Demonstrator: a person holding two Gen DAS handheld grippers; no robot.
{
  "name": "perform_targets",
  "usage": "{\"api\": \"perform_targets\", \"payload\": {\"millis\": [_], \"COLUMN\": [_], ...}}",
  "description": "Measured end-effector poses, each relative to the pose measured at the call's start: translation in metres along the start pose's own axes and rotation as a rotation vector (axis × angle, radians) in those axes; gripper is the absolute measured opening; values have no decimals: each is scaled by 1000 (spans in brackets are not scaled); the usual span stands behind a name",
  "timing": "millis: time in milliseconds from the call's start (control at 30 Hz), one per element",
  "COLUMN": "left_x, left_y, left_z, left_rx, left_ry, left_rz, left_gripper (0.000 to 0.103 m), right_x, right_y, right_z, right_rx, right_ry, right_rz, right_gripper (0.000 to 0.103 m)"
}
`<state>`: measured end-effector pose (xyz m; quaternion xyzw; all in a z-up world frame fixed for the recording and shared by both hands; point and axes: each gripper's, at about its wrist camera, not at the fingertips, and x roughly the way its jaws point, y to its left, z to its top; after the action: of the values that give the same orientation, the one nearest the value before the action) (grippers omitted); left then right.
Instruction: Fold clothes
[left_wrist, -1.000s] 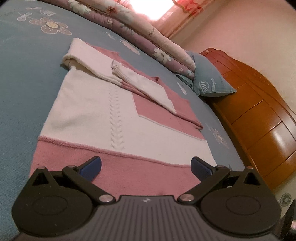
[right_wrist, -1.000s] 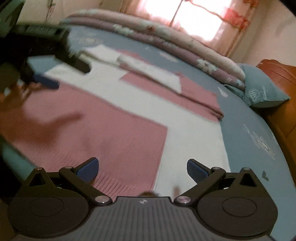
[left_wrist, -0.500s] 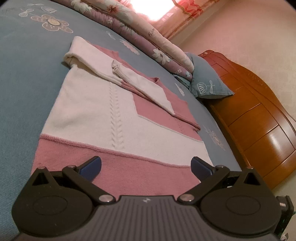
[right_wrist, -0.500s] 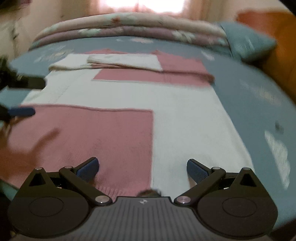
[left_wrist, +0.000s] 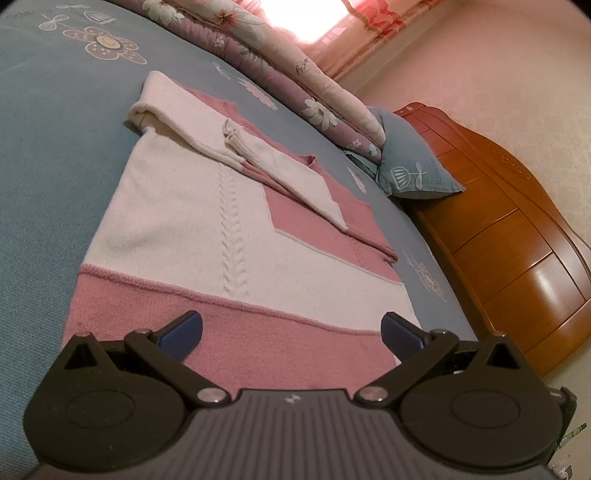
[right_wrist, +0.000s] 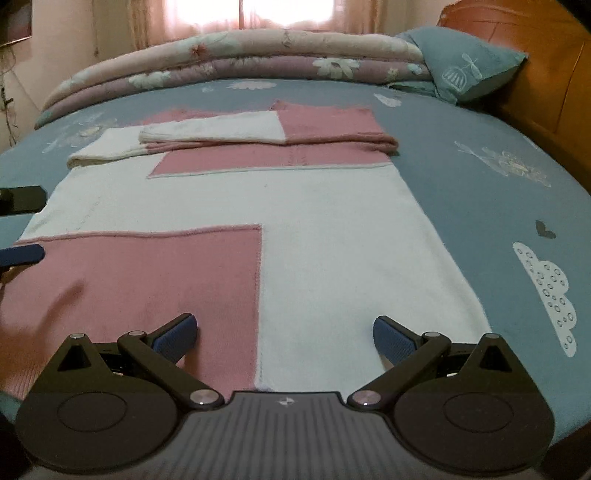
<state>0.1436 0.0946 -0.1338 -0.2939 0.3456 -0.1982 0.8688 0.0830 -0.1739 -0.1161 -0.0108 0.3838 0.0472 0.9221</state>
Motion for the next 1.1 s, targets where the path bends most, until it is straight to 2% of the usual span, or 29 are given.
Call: {"api": "perform_targets", "payload": {"millis": [333,500,700,800,867,1000,1100], "left_x": [3,3,6,9,12,21,28], "left_y": [-4,0,-5,-12,-20,-43,-60], "left_z": [-3,-3,-5,-6,-10,-15,-19], "left_rx": [20,-3,6,21,75,201,253], "left_ry": [0,-19,-31,-34,-30,8,31], "left_rz": [21,6,42,80,117,238,340], "left_gripper": [102,102,102,102,102,102,102], "right_x": [0,-1,-3,-5,-7,-9,-10], "right_y": [0,-2,-3,-5,-7,-11,-12], "right_z": [0,-4,-8,-13,-17,-26,-28], "right_rx": [2,-7,-11,-24,-34,-58,-64], "right_ry": [20,-3,-32,-63,-89,-151,-167], "right_rz": [8,15,24,35,46,72,78], "right_gripper": [103,103,103,103,103,103,103]}}
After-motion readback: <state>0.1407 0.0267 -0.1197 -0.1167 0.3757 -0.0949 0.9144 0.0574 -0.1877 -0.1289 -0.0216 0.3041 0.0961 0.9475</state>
